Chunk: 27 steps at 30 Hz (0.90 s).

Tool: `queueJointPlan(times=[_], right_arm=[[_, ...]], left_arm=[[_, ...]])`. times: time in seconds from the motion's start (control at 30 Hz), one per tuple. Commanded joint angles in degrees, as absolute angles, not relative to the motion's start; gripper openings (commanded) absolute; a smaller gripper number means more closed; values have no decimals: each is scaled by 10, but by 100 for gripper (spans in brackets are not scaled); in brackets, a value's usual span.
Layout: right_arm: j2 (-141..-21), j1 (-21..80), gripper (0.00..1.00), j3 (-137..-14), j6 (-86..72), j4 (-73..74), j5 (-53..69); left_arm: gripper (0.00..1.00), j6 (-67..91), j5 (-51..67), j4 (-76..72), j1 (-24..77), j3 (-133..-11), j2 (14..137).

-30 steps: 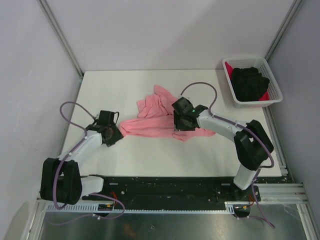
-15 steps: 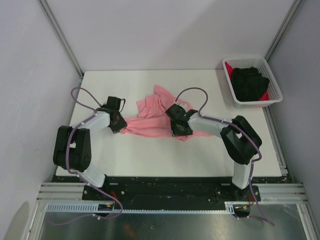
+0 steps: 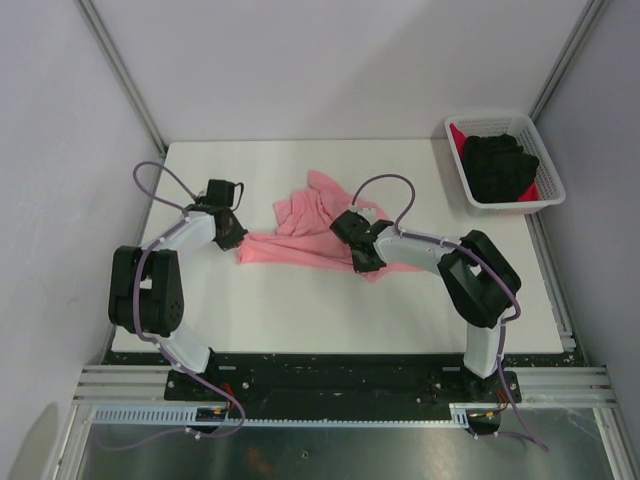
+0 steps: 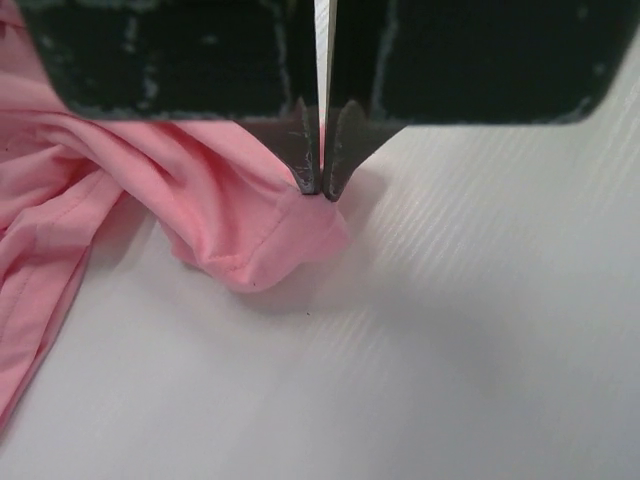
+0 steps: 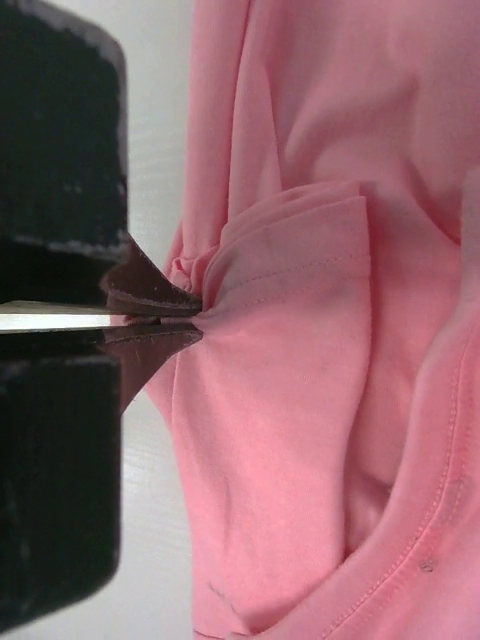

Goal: Fold and stack the t-shirts
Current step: Flatten out the tshirt

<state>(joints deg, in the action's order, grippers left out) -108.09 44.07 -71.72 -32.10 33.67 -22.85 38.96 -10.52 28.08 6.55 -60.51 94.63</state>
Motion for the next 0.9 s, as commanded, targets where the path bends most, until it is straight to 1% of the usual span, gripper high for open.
queueJointPlan(times=[0.0, 0.03, 0.07, 0.13, 0.27, 0.33, 0.4, 0.5, 0.67, 0.77, 0.87], right_arm=[[-1049, 425, 0, -720, -303, 379, -263], [-1043, 422, 0, -716, -300, 381, -259], [-1036, 419, 0, -711, -296, 381, -254], [-1025, 415, 0, -701, -289, 377, -241], [-1029, 407, 0, -691, -280, 361, -222], [-1037, 401, 0, -691, -277, 356, -209], [-1044, 395, 0, -691, -274, 349, -196], [-1048, 391, 0, -692, -272, 342, -185], [-1055, 382, 0, -691, -272, 336, -175], [-1057, 379, 0, -691, -272, 332, -168], [-1056, 378, 0, -691, -271, 333, -166]], left_arm=[[0, 370, -125, 291, 53, -629, 931], [1, 368, -123, 293, 53, -627, 925], [3, 367, -119, 296, 52, -624, 920], [10, 367, -108, 298, 52, -613, 907], [31, 359, -87, 299, 52, -591, 887], [45, 356, -76, 299, 52, -576, 871], [52, 354, -63, 300, 52, -556, 850], [54, 356, -42, 300, 54, -514, 803], [50, 372, -33, 299, 82, -443, 745], [50, 385, -36, 293, 99, -422, 738], [49, 389, -34, 283, 107, -428, 754]])
